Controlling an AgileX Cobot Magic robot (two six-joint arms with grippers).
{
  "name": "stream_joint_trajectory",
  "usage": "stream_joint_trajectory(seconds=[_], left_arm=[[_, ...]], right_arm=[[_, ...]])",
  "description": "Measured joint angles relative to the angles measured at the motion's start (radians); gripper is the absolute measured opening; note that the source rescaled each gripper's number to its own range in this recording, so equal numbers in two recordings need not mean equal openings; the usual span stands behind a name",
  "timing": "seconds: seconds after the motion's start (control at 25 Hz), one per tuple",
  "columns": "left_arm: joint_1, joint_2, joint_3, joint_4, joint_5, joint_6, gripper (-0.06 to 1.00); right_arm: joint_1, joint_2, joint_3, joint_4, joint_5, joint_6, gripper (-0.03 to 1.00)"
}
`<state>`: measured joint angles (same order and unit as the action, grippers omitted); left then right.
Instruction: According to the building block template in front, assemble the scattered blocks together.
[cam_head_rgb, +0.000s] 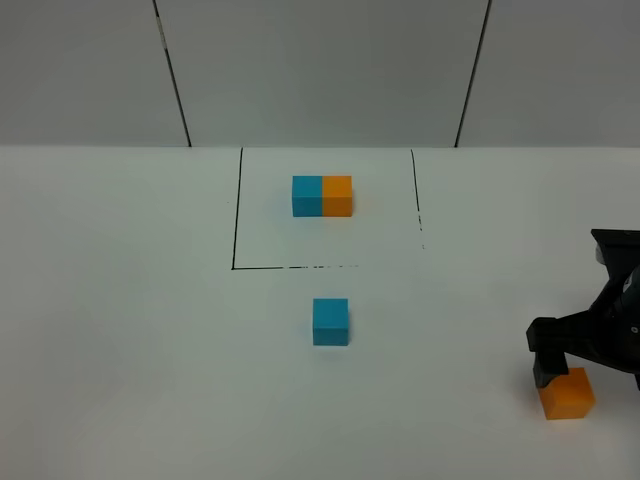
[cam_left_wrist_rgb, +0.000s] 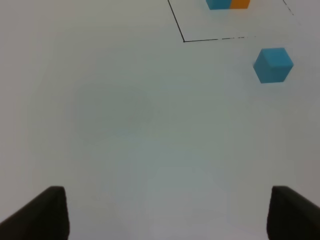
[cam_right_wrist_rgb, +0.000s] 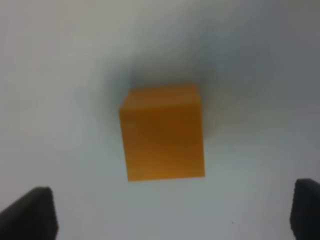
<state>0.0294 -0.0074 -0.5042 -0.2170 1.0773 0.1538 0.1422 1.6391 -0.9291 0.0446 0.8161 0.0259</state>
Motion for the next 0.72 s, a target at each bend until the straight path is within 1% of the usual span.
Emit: stream_joint_trajectory(seconds=[0.16,0.28,0.48,0.6,0.72], left_arm=[[0.000,0.000,0.000,0.000,0.000,0.000,0.68],[0.000,0.000,0.000,0.000,0.000,0.000,0.68],[0.000,0.000,0.000,0.000,0.000,0.000,0.68],[0.000,0.000,0.000,0.000,0.000,0.000,0.68],[0.000,0.000,0.000,0.000,0.000,0.000,0.68]], right_arm=[[0.000,0.059,0.000,-0.001,-0.035,0.000,0.85],[0.000,0.088,0.028,-0.004,-0.083,-0.009,0.84],[0.000,0.094,0.103,-0.008,-0.169,-0.046,0.84],[0.000,0.097,0.115,-0.008,-0.217,-0.069,0.83],[0.000,0.099,0.117,-0.008,-0.244,-0.076,0.83]])
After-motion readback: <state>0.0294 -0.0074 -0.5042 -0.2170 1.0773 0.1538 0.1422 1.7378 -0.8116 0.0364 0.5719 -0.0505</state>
